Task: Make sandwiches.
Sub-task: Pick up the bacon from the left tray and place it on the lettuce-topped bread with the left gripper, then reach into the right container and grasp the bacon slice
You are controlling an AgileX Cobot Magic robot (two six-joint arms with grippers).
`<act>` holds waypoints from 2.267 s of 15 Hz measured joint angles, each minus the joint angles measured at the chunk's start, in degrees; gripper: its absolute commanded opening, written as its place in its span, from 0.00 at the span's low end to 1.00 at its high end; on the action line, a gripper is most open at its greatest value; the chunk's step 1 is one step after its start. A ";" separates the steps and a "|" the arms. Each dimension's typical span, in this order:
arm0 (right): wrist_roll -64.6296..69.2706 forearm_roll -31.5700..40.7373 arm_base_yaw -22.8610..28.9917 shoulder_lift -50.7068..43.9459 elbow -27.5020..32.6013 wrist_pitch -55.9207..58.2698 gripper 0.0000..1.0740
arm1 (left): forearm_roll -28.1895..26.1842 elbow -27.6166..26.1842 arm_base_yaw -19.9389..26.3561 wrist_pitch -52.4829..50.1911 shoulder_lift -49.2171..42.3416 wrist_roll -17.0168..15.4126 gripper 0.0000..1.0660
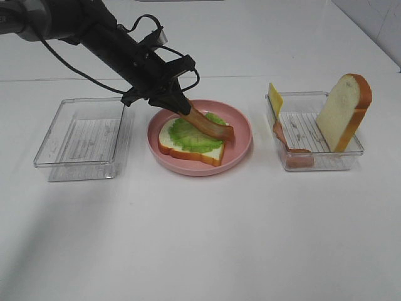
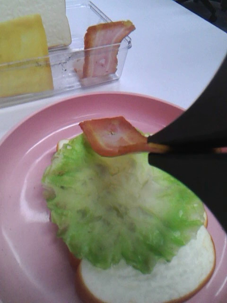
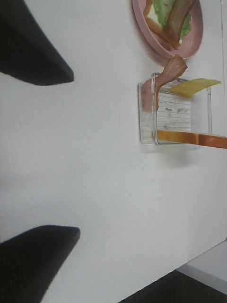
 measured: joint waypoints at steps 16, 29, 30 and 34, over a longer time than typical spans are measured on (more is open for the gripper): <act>0.00 0.00 0.00 0.00 0.00 0.00 0.73 | 18.45 -2.64 0.00 0.23 -9.40 -5.90 0.80; 0.00 0.00 0.00 0.00 0.00 0.00 0.73 | 40.68 11.63 0.00 10.83 -41.02 -13.58 0.80; 0.00 0.00 0.00 0.00 0.00 0.00 0.73 | 40.74 19.19 0.00 10.94 -46.29 -13.35 0.80; 0.00 0.00 0.00 0.00 0.00 0.00 0.73 | 40.85 39.71 0.00 7.33 -61.19 -13.35 0.80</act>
